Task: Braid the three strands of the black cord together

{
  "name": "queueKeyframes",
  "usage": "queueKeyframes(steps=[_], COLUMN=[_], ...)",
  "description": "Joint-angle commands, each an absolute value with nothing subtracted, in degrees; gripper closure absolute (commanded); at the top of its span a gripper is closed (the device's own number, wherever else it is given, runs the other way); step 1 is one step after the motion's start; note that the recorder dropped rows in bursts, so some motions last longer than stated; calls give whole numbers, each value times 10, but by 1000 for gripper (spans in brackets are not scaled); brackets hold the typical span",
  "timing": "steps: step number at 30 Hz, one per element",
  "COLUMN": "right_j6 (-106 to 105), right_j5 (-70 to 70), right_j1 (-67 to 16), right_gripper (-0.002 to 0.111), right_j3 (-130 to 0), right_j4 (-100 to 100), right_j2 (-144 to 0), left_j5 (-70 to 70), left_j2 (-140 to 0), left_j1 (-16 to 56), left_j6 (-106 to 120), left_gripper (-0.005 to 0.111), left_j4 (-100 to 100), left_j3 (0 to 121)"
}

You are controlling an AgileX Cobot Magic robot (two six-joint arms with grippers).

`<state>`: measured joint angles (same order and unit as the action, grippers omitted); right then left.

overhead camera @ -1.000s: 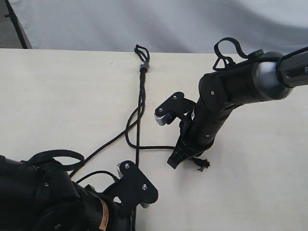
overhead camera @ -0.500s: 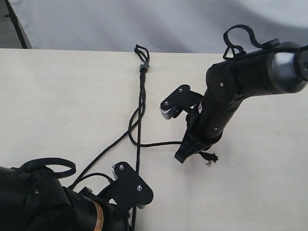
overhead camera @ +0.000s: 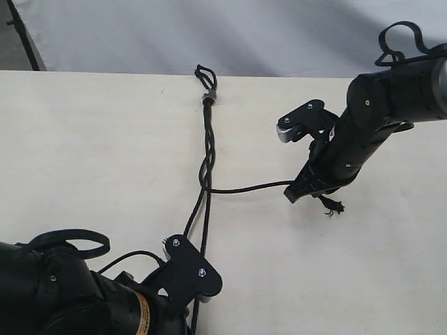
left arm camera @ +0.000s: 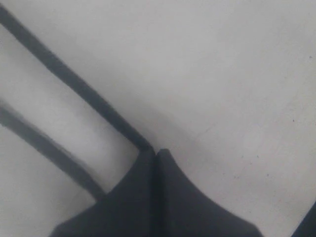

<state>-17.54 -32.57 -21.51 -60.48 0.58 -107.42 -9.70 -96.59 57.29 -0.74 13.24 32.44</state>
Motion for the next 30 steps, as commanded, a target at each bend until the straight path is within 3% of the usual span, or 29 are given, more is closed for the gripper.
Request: queueKeyframes(steps=[1,12,14,19,22,30], right_j6=[-171,-149,-143,-143,-143,-143], right_j5=[-315,-317,-317,-320,-338,-333], right_j1=[-211,-215,-220,-236,-236,-236], right_gripper=[109,107,99,55,38,36], right_j3=[-606,-606,-606,-606,-606,-606], right_j4=[0,0,0,4,0,-21], right_j2=[-1073,-1107,-1107,-1108,-1099,-1019], left_j5=[-168,-169,-169,-169,-172,-166], left_j2=[-985,-971,-951,-898,-886,-888], left_j1=[579,579,579,579,579,579], left_j6=[-13,-13,-13,-13,-13,-13], left_gripper=[106,106,106,106,106,106], left_j4=[140,140,140,141,141,142], left_j3=[304,304,304,304,304,304])
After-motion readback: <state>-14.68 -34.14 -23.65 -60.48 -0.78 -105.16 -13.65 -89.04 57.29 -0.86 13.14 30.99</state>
